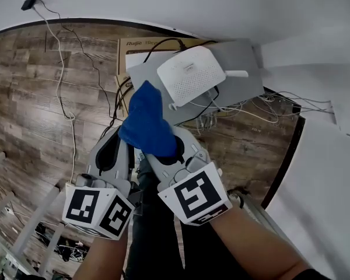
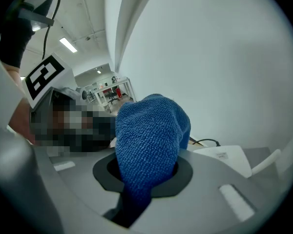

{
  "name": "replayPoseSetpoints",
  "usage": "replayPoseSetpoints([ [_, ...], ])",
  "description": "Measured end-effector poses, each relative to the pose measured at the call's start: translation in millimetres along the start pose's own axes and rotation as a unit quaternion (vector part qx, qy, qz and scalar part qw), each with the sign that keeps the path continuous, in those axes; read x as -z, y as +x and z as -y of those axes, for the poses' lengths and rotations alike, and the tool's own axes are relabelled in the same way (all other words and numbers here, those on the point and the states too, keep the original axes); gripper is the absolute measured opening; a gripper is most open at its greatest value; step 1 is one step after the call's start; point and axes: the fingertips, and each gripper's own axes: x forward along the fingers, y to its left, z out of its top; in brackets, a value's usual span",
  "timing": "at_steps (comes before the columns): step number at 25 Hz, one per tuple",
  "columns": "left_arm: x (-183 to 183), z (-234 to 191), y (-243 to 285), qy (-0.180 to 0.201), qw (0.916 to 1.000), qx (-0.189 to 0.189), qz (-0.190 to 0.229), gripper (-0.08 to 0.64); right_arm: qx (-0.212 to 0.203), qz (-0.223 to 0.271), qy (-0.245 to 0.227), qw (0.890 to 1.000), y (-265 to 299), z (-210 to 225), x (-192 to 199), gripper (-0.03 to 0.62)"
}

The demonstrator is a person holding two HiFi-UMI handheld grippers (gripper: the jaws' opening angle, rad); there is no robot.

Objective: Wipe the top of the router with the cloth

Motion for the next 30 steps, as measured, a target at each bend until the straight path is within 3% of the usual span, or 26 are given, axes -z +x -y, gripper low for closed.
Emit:
replayPoseSetpoints([
  [4,23,-21,7,-0.007,0.9998,0.001,-0.020,0.000,-0.003,-0.027,-0.009,1.000,31,-2,29,0.095],
  [10,64,-28,32,-0.023,0.9975,0.029,-0.061,0.000,0.037,-0.073,0.021,0.996,60,38,91,0.095],
  [14,84,-27,48,-0.031,0.9961,0.031,-0.077,0.000,0.054,-0.089,0.028,0.994,65,57,112,0.095],
  [21,72,-7,56,-0.015,0.9966,0.034,-0.073,0.000,0.059,-0.081,0.022,0.995,44,65,99,0.095],
  [30,29,34,47,0.012,0.9989,0.030,-0.034,0.000,0.049,-0.028,0.016,0.998,-1,60,51,0.095],
])
